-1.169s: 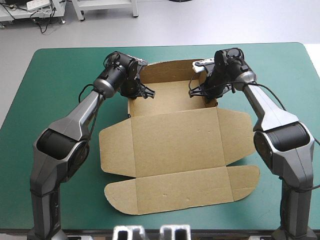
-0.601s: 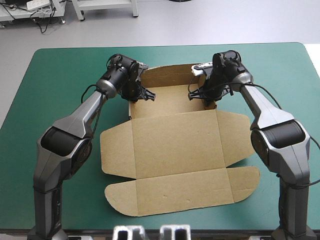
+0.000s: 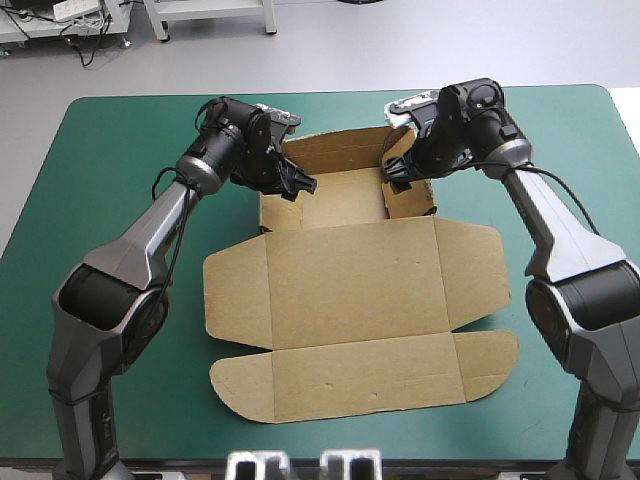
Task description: Fold the box
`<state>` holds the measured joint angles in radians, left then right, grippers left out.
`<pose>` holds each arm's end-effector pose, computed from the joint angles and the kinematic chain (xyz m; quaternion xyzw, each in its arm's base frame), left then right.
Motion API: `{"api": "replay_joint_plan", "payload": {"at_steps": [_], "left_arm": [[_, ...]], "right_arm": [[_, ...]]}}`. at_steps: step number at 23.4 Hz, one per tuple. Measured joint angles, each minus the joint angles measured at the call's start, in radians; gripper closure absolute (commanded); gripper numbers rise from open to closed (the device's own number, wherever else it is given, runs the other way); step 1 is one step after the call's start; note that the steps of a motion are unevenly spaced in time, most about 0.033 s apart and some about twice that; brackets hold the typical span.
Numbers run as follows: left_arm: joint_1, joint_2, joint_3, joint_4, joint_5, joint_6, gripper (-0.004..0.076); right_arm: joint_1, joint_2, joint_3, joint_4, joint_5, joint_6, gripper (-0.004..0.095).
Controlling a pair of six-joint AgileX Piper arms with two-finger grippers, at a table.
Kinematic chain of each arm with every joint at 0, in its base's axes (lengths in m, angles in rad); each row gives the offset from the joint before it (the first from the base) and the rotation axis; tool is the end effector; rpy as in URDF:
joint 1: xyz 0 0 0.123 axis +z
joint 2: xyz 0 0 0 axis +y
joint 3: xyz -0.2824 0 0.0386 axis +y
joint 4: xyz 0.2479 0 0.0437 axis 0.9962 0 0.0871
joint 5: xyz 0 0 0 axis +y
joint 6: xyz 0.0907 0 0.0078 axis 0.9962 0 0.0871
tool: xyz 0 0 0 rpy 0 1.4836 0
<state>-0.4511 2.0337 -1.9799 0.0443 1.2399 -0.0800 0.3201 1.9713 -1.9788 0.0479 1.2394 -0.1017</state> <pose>0.4002 -0.1896 0.3037 0.1846 0.9657 -0.0264 0.1805 0.4075 0.1394 0.3307 -0.2018 0.9561 0.0467 0.2075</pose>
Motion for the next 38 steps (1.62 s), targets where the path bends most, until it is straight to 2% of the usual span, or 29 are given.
{"api": "replay_joint_plan", "payload": {"at_steps": [4, 6, 8, 9, 13, 15, 18, 21, 24, 26, 29, 34, 35, 38], "left_arm": [[0.0, -0.07, 0.0, 0.036, 0.002, 0.003, 0.0214], [0.0, -0.12, 0.0, 0.048, 0.004, 0.018, 0.0283], [0.0, -0.185, 0.0, 0.027, 0.007, 0.028, 0.0399], [0.0, -0.214, 0.002, 0.004, 0.007, 0.033, 0.0488], [-0.003, -0.441, 0.051, -0.205, 0.011, 0.207, 0.072], [-0.005, -0.587, 0.101, -0.201, 0.011, 0.296, 0.0734], [-0.005, -0.728, 0.211, -0.096, 0.012, 0.31, 0.0734], [-0.005, -0.856, 0.415, -0.032, 0.012, 0.287, 0.0734], [-0.005, -0.956, 0.603, -0.07, 0.012, 0.279, 0.0734], [-0.005, -1.003, 0.688, -0.089, 0.012, 0.264, 0.0734], [-0.005, -1.056, 0.778, -0.085, 0.012, 0.227, 0.0734], [-0.005, -1.093, 0.838, -0.065, 0.012, 0.19, 0.0734], [-0.005, -1.093, 0.841, -0.065, 0.012, 0.189, 0.0734], [-0.005, -1.094, 0.845, -0.065, 0.011, 0.189, 0.0734]], "right_arm": [[0.0, -0.065, -0.002, -0.005, 0.001, 0.0, 0.0053], [0.0, -0.092, -0.002, -0.006, 0.005, -0.001, 0.0053], [0.0, -0.105, -0.002, -0.012, 0.005, -0.001, 0.0055], [0.0, -0.105, -0.002, -0.013, 0.005, -0.001, 0.0055], [0.0, -0.1, -0.002, -0.014, 0.006, -0.001, 0.0055], [0.0, -0.071, -0.002, -0.012, 0.005, -0.004, 0.0065], [0.0, -0.025, -0.002, -0.01, 0.004, -0.004, 0.008], [0.0, 0.041, -0.002, -0.011, -0.007, -0.004, 0.008], [0.0, 0.097, -0.002, -0.011, -0.033, -0.004, 0.0104], [0.0, 0.127, -0.002, -0.01, -0.045, -0.004, 0.0164], [0.0, 0.164, -0.002, -0.009, -0.048, -0.004, 0.0339], [-0.002, 0.18, -0.005, -0.022, -0.048, -0.011, 0.0863], [-0.005, 0.18, -0.006, -0.028, -0.045, -0.014, 0.0931], [-0.006, 0.182, -0.023, -0.011, -0.029, -0.009, 0.0932]]}}
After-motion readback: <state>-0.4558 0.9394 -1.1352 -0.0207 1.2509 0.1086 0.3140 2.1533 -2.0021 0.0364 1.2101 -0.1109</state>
